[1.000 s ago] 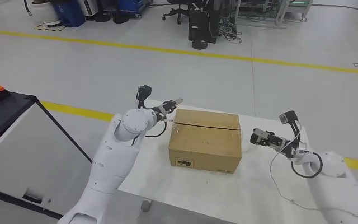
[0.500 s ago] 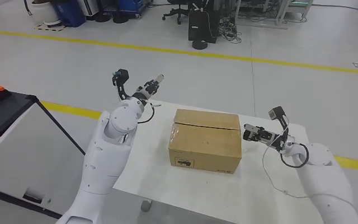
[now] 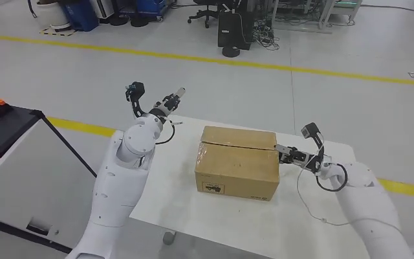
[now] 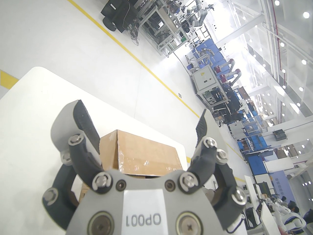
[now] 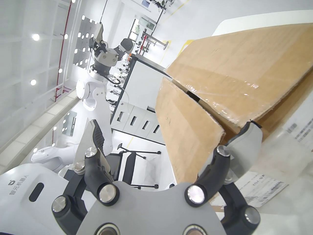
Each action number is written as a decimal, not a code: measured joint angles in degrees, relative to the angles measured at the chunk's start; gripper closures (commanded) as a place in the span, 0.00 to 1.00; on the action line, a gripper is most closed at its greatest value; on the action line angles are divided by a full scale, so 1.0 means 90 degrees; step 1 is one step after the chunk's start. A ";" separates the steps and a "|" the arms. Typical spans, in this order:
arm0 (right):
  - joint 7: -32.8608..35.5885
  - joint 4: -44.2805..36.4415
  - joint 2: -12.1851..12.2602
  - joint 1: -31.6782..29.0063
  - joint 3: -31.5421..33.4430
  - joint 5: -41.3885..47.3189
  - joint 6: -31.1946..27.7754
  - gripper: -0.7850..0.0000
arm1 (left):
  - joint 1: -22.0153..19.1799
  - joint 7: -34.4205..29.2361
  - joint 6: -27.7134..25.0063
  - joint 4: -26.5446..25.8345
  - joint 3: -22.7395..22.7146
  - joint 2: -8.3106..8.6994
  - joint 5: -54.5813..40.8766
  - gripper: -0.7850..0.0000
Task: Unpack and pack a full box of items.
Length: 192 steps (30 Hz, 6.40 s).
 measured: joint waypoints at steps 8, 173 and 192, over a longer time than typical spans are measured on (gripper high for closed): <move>0.1036 -0.0169 0.0019 -0.0103 0.0070 0.1337 0.0479 0.00 | 0.0000 0.0001 0.0000 -0.0001 0.0000 0.0000 0.0001 0.00; -0.6104 -0.0108 -0.0693 0.1232 -0.1529 -0.9704 0.2930 0.00 | 0.0000 0.0001 0.0000 -0.0001 0.0000 0.0000 0.0001 0.00; -0.5233 0.1053 -0.1232 0.1983 -0.2157 -0.9650 0.3309 0.00 | 0.0000 0.0001 0.0000 -0.0001 0.0000 0.0000 0.0001 0.00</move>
